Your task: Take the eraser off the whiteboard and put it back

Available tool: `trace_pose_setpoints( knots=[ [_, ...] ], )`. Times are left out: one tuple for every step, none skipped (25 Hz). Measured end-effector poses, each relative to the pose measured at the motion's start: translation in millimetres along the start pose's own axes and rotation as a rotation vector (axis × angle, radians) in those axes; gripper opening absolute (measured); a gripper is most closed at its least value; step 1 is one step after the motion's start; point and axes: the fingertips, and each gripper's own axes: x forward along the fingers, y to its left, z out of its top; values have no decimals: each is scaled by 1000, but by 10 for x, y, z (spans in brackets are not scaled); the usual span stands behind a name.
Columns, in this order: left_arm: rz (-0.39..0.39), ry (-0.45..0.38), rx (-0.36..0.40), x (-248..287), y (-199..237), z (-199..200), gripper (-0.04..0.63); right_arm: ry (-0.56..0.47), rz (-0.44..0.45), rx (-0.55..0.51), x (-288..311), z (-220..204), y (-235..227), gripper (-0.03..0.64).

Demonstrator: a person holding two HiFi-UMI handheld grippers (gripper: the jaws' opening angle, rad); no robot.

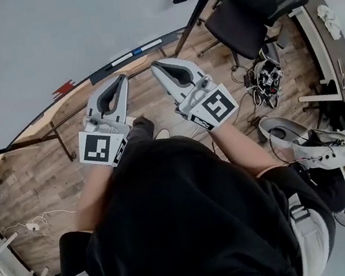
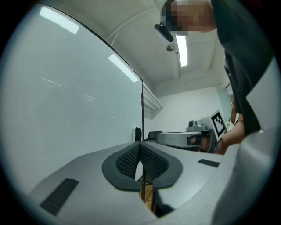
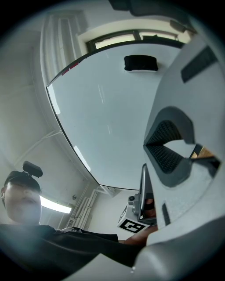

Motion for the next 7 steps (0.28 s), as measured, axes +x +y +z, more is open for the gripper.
trace_pose_setpoints(
  knots=[
    [-1,0,1,8,-1,4,-5,0,1,-2,1,5,-3,0],
    [-2,-1,2,19,-3,11,-5,0,2,-3,0,11,-9,0],
    [-3,-2,4,31,-9,18,-5,0,3,-4,-2,16,-18,0],
    [-4,-2,6,44,-15,24,-5,0,3,-3,-6,19,-28,0],
    [-6,-2,6,57,-23,28,-5,0,3,-2,-11,20,-37,0],
    [-7,-2,7,71,-31,31,-5,0,2,-1,-16,21,-46,0],
    [-9,-1,7,84,-38,34,-5,0,2,0,-21,21,-56,0]
  ],
)
